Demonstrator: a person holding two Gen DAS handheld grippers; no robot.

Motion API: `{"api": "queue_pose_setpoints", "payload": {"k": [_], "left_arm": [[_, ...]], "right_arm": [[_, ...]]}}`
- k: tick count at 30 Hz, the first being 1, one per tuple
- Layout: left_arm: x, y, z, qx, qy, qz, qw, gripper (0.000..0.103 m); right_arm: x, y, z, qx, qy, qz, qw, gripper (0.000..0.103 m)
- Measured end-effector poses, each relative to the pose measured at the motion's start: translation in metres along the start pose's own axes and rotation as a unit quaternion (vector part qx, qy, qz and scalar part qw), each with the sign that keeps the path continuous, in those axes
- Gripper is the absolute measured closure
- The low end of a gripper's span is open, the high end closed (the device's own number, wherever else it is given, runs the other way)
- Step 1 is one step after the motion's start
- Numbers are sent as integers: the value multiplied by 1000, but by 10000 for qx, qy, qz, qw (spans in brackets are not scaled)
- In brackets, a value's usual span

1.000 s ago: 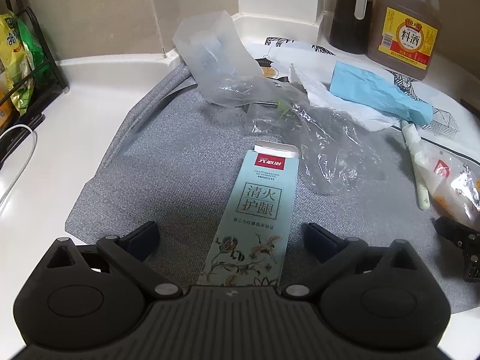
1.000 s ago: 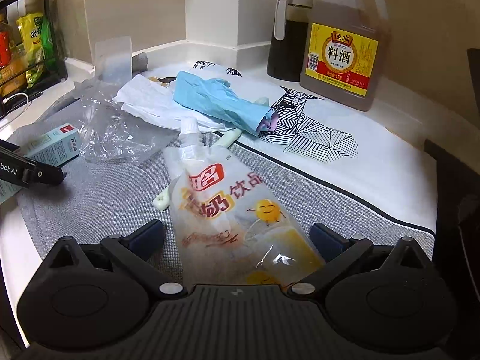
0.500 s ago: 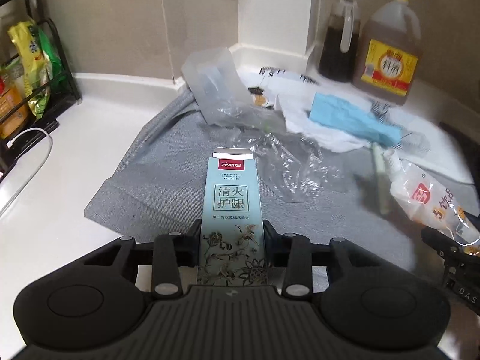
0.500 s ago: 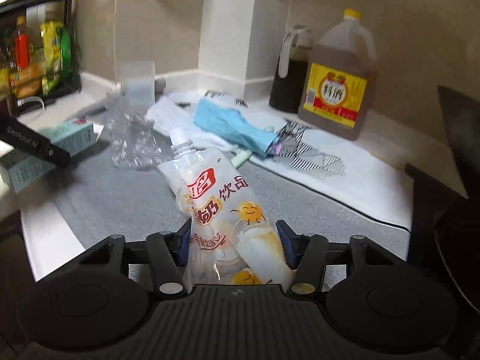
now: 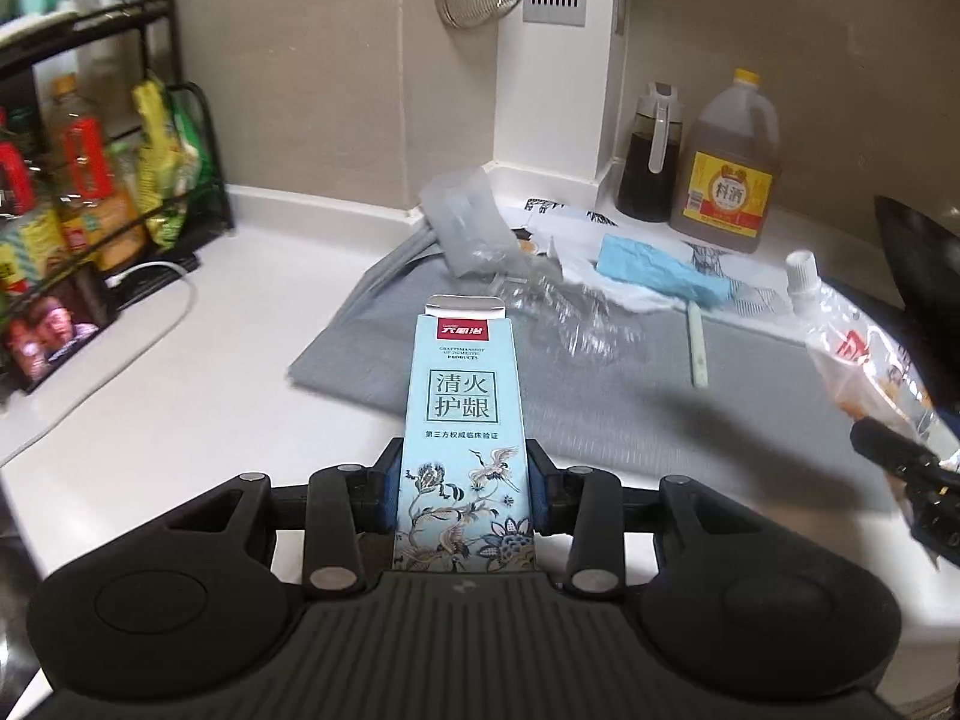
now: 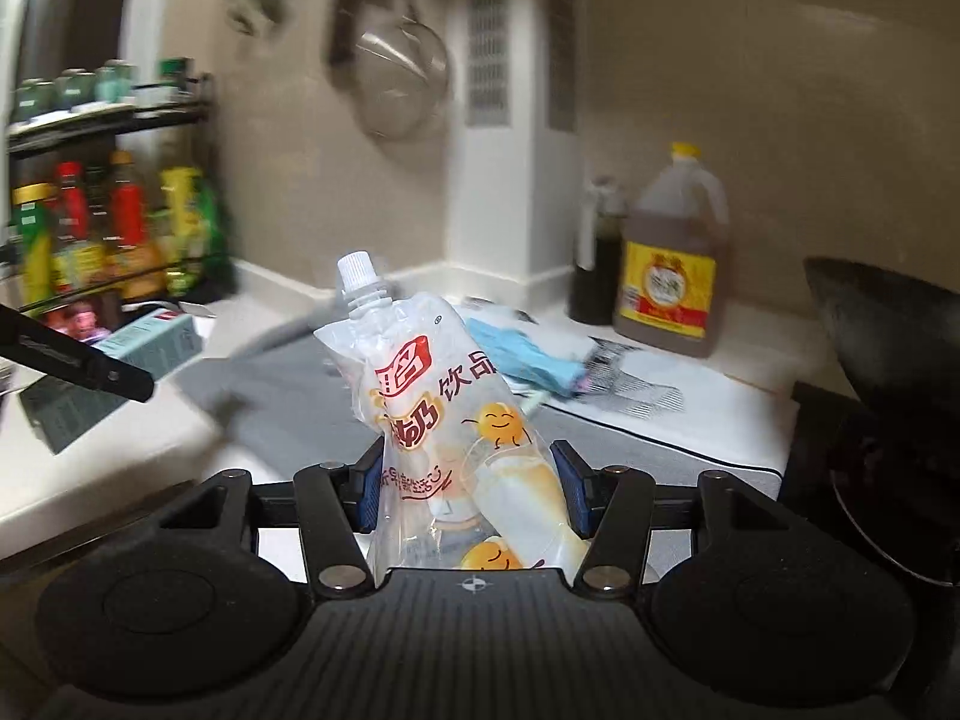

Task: Collect trash
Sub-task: 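Carry the carton and pouch down toward the trash bin with both grippers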

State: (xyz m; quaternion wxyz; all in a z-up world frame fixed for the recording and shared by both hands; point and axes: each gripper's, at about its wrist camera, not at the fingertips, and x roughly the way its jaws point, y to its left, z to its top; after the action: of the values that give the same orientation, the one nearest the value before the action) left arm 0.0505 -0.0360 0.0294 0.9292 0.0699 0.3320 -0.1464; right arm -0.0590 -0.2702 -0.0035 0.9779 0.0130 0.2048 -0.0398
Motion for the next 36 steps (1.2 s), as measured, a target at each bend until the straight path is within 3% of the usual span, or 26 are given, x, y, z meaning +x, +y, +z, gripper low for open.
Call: {"api": "queue_pose_setpoints", "payload": {"k": [5, 11, 16, 19, 21, 24, 36], "left_arm": [[-50, 17, -50, -32, -93, 11, 10000, 59], [-85, 26, -121, -161, 89, 270, 9995, 60], [-93, 33, -177, -373, 402, 522, 9971, 59], [-96, 36, -203, -519, 501, 839, 9939, 59], [-98, 38, -213, -592, 574, 843, 9930, 59], [-100, 39, -214, -595, 617, 801, 9931, 59], [-98, 24, -214, -386, 617, 724, 9947, 59]], "right_arm": [[-45, 30, -17, 38, 87, 642, 9979, 46], [-79, 74, -48, -65, 506, 1414, 9886, 46], [-79, 103, -82, -234, 1021, 1553, 9823, 46], [-74, 117, -105, -575, 1172, 1301, 9829, 46], [-72, 123, -119, -797, 1280, 1130, 9821, 46], [-73, 122, -128, -630, 1506, 1258, 9785, 46], [-76, 122, -127, -705, 1417, 1222, 9798, 46]]}}
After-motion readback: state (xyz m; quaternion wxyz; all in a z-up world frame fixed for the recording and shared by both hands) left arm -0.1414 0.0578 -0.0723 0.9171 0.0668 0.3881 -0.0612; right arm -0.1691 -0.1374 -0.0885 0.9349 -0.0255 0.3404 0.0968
